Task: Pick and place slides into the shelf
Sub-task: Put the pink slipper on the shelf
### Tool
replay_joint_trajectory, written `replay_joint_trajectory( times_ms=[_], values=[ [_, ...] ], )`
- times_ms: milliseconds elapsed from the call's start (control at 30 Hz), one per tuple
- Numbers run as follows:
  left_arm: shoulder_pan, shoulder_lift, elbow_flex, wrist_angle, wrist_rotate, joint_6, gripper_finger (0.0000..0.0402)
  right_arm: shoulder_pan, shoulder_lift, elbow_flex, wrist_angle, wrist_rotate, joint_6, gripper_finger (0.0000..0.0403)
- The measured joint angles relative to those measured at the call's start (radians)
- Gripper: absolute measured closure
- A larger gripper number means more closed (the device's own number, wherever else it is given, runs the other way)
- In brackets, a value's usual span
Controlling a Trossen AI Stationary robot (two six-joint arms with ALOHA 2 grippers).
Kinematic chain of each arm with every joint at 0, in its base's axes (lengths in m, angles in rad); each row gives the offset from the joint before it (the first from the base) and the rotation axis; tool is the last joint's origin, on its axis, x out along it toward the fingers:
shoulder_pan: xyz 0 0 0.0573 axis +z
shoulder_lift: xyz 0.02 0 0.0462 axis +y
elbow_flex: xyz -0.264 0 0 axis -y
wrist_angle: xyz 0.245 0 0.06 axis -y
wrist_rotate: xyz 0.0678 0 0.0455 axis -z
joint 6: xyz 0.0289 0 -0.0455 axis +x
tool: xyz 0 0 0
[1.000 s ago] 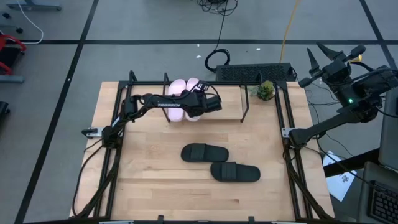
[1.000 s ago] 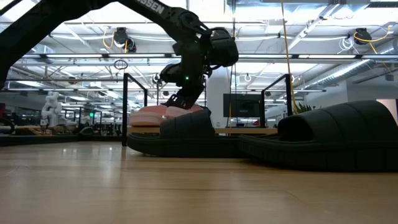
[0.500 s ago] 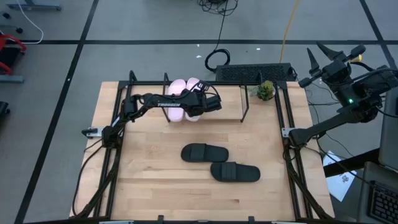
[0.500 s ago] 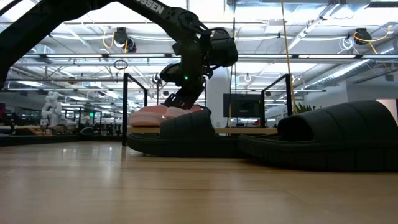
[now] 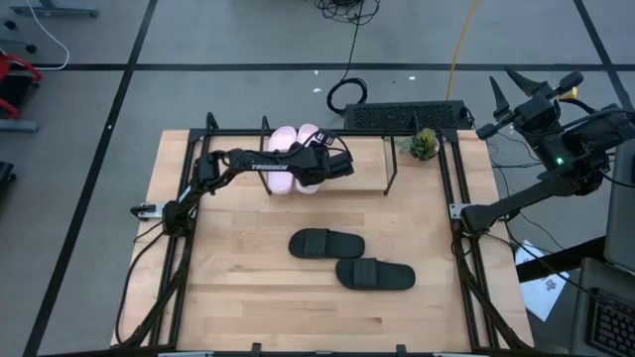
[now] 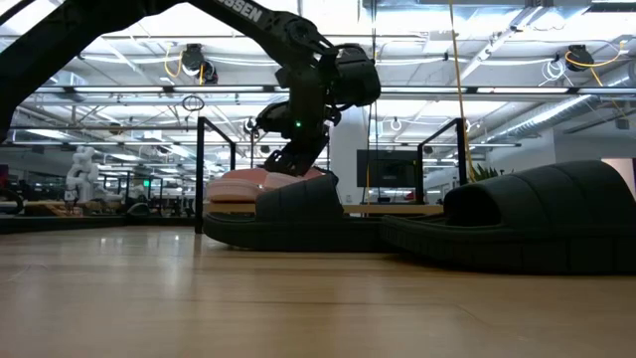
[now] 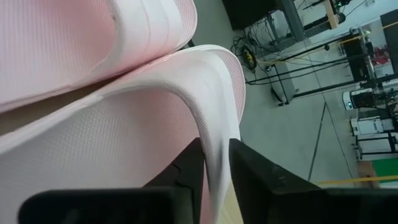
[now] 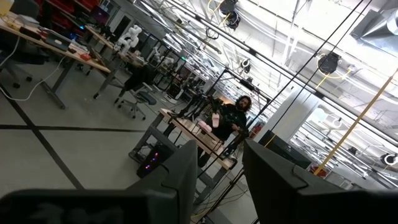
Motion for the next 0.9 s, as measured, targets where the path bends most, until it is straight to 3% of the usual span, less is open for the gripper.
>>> replay_joint_trajectory(
  times_ms=[900],
  values=[
    [-0.008, 0.000, 0.000, 0.060, -0.007, 0.011, 0.0314, 0.000, 0.000, 0.000, 0.000, 0.000, 0.000, 0.0284]
  ],
)
